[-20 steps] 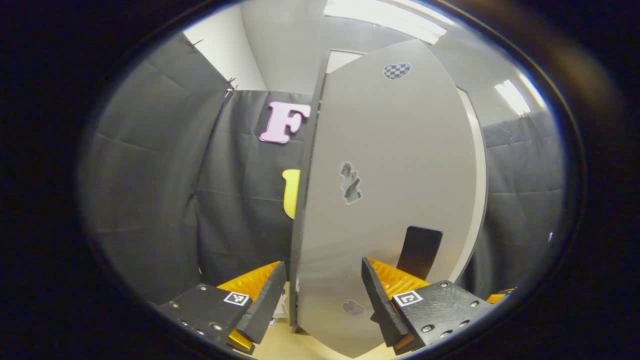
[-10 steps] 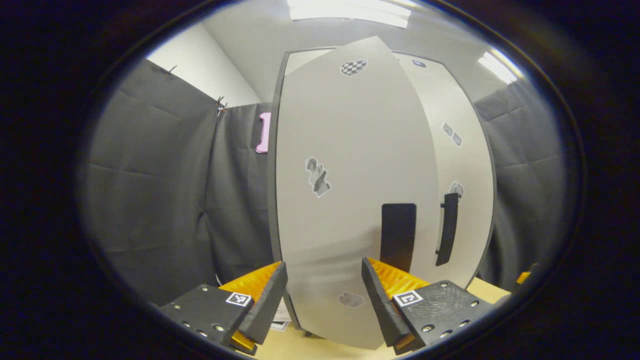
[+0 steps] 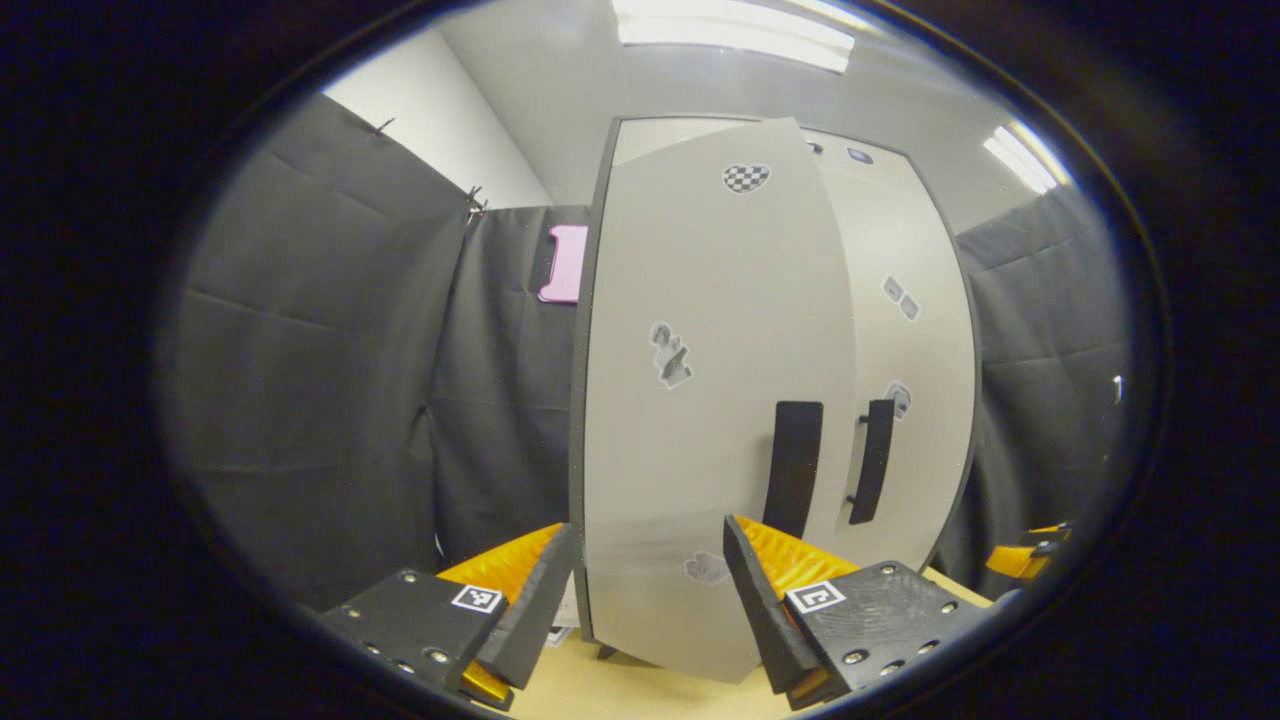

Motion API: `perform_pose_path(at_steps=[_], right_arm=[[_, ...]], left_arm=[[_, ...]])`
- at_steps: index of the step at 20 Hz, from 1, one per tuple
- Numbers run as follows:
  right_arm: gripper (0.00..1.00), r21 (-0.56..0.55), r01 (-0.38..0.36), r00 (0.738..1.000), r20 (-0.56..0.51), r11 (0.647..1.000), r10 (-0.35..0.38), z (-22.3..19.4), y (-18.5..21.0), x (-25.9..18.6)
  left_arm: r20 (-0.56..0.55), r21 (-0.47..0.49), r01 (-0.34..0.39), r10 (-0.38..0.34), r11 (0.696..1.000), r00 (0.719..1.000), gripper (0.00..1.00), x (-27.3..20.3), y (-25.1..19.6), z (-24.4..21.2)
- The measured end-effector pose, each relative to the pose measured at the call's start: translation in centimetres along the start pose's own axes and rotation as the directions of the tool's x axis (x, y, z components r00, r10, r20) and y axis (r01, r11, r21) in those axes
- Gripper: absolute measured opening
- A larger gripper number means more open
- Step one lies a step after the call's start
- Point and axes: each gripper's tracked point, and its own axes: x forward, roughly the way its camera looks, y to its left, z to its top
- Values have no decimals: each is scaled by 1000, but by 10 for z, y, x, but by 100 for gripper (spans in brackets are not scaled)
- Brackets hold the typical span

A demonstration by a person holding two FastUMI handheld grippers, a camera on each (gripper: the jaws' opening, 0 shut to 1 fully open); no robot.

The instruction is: Grab one shoe with the right hand and put it into the shoe cabinet, grab the other shoe with the left hand and put it into the shoe cabinet; then close the right door with the right hand and the left door with the left hand.

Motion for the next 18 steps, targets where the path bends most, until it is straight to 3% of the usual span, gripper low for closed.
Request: perform_pose_path(at_steps=[2,4,9,12,13,14,16,17,18], right_arm=[[98,-17,-15,999,37,1000,16,15,19,1],[98,-35,-19,997,69,999,21,27,36,1],[98,-74,-13,997,75,997,19,27,68,-10],[98,-66,16,996,93,998,-10,22,74,-19],[93,-49,12,994,113,999,-7,22,77,-26],[98,-46,-5,992,129,999,11,22,83,-29],[98,-66,5,990,143,998,5,19,85,-32],[98,-70,5,991,135,998,5,17,85,-32],[98,-67,1,992,125,998,7,14,85,-31]], left_arm=[[-24,-16,5,-5,1000,1000,87,-9,10,-15],[-49,-40,15,-17,999,999,91,-16,19,-31],[-96,-48,19,-24,999,995,86,-26,46,-59],[-76,-62,49,-54,997,996,87,-26,42,-58],[-69,-63,51,-55,997,996,91,-25,40,-58],[-71,-71,50,-55,996,996,91,-25,38,-62],[-71,-91,69,-76,993,995,87,-25,25,-68],[-70,-91,67,-74,994,995,91,-26,20,-71],[-74,-89,59,-65,994,995,87,-28,17,-74]])
